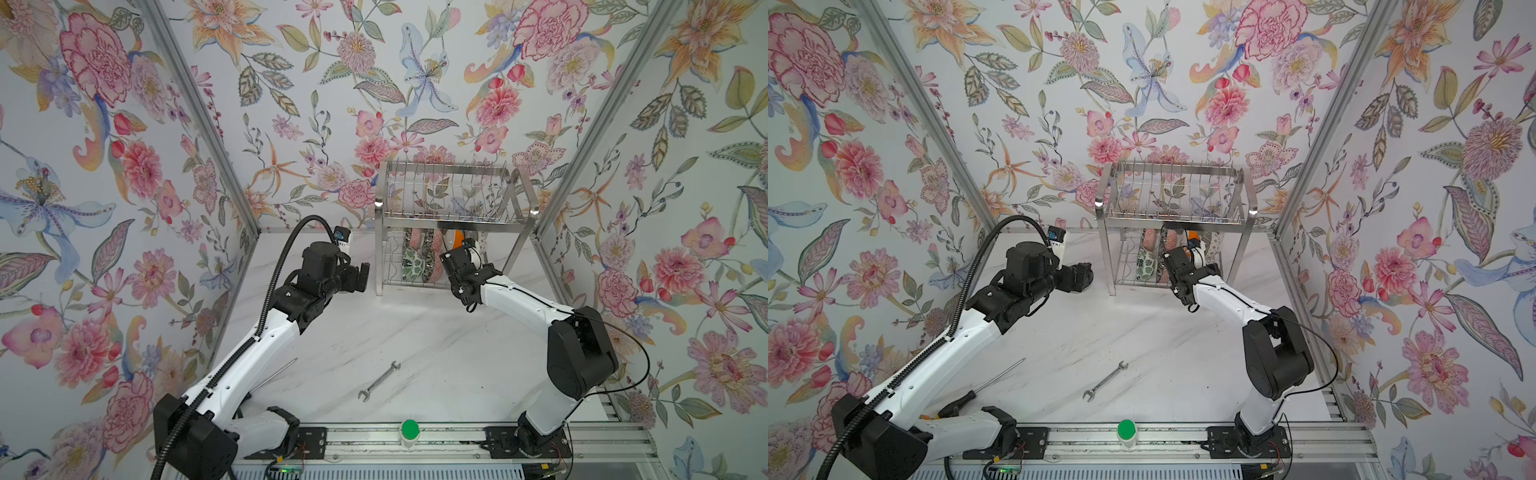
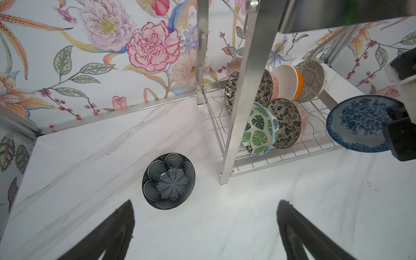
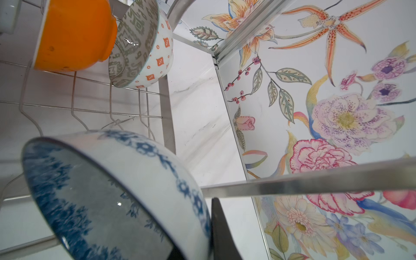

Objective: Load bowls into a dish rack
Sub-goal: Place the bowl in the dish rack.

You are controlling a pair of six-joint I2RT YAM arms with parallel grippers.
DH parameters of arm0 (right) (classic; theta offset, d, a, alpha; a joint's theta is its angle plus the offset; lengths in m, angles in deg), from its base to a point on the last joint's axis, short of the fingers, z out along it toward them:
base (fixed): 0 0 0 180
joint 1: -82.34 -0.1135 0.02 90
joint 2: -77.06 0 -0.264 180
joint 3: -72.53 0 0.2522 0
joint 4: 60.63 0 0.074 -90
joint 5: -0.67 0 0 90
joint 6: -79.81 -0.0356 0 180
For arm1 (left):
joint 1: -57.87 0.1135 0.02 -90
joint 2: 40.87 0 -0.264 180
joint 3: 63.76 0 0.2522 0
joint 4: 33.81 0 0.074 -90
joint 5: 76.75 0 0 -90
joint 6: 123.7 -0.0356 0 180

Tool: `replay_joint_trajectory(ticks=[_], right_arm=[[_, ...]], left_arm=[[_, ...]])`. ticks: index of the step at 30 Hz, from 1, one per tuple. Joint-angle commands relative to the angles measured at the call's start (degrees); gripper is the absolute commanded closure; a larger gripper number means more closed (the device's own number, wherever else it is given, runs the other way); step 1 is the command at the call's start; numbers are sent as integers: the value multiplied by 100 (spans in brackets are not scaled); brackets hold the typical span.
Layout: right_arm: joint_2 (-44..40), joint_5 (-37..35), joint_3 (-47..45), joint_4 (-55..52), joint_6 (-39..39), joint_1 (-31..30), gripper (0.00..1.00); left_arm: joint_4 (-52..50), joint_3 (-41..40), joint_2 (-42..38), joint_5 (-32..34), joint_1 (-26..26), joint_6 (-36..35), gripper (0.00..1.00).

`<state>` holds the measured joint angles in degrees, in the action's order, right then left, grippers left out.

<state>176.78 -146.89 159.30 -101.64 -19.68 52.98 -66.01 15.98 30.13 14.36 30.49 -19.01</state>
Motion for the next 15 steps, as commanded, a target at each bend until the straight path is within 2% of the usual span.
replay_joint_trajectory(ticks=[1, 15], right_arm=[[150, -461, 294, 162, -253, 75, 100], [814, -461, 712, 524, -219, 158, 100]], left_arm=[[-115, -23, 85, -101, 44, -90, 1], [-207, 25, 89, -110, 83, -99, 1]])
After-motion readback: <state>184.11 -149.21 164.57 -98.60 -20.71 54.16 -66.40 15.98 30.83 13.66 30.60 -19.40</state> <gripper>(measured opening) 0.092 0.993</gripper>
